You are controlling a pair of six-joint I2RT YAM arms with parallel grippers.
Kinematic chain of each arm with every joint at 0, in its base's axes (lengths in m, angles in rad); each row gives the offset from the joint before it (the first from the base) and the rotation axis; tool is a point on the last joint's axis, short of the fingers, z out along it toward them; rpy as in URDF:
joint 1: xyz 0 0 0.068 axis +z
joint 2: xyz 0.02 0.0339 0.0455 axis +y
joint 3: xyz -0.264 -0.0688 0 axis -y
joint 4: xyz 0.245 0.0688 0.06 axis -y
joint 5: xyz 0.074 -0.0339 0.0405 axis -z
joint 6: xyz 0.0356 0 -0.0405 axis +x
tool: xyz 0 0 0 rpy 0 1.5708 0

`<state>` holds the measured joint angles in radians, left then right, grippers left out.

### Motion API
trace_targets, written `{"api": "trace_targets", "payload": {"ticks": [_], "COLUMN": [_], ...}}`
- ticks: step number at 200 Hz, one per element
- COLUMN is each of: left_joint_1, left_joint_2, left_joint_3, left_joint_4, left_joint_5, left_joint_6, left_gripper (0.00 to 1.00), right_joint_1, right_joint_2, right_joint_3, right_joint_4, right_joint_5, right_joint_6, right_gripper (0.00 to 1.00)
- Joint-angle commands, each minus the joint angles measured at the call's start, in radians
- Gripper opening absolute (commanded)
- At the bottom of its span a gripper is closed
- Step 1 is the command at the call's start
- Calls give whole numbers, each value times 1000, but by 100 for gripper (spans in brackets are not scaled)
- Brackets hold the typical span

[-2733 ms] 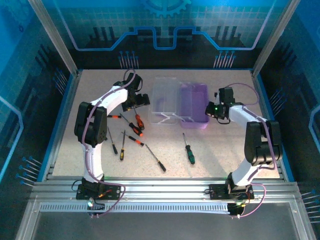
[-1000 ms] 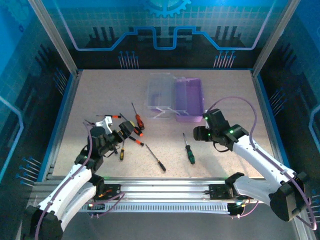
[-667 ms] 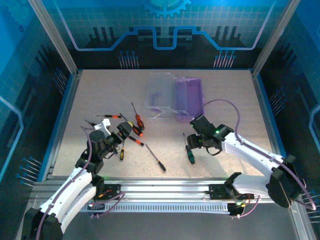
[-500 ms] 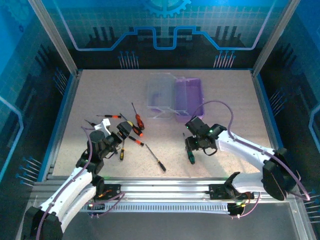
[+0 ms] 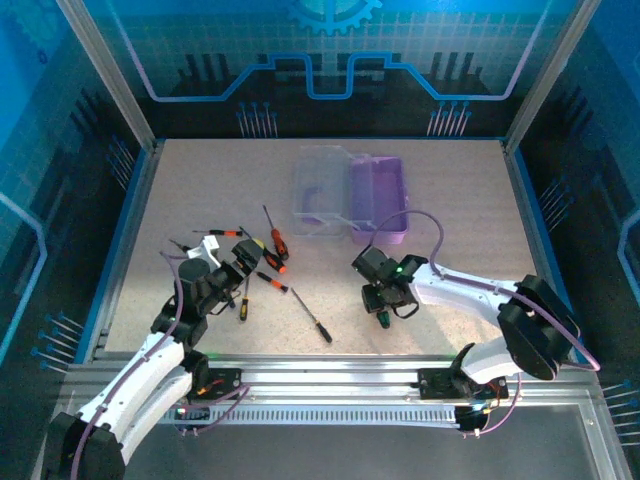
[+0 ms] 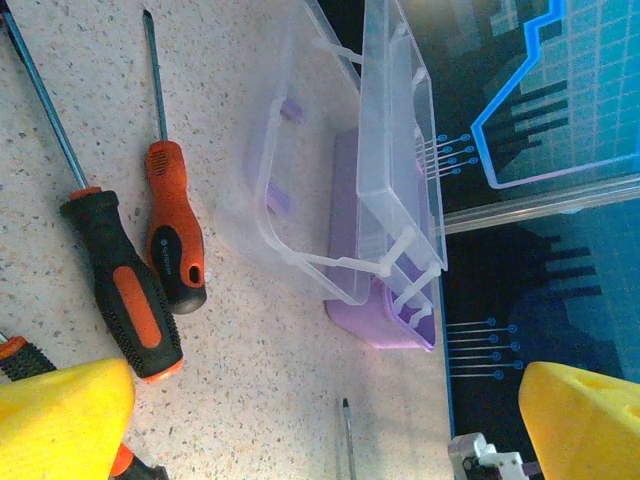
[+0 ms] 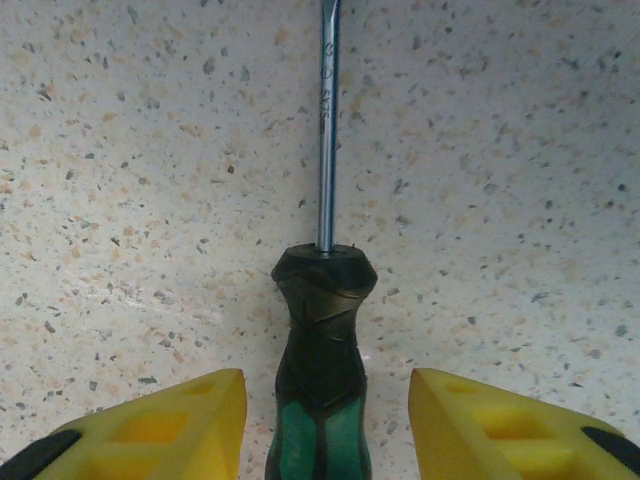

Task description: Pack the tool kit

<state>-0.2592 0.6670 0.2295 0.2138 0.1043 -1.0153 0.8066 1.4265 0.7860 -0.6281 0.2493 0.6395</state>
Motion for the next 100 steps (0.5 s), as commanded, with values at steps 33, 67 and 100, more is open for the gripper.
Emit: {"api": "trace_targets", "payload": {"ticks": [33,67,100], "left_joint_1": [-6,-6,-6], "left_joint_2": [-8,-57,-102], "left_joint_3": [58,81,115], "left_joint_4": [-82,-168,-266], "left_joint_5": [-14,-44,-72], "left_joint_6": [16,71,57], "left_gripper": [99,99,99], "right_joint_1": [19,30,59], "right_joint_2": [80,110,52], "right_joint_3": [-30,-36,-37], "right_joint_4": [18,50,32], "right_joint_5": [14,8,55], "right_joint_6": [70,74,81], "right_gripper": [41,31,25]}}
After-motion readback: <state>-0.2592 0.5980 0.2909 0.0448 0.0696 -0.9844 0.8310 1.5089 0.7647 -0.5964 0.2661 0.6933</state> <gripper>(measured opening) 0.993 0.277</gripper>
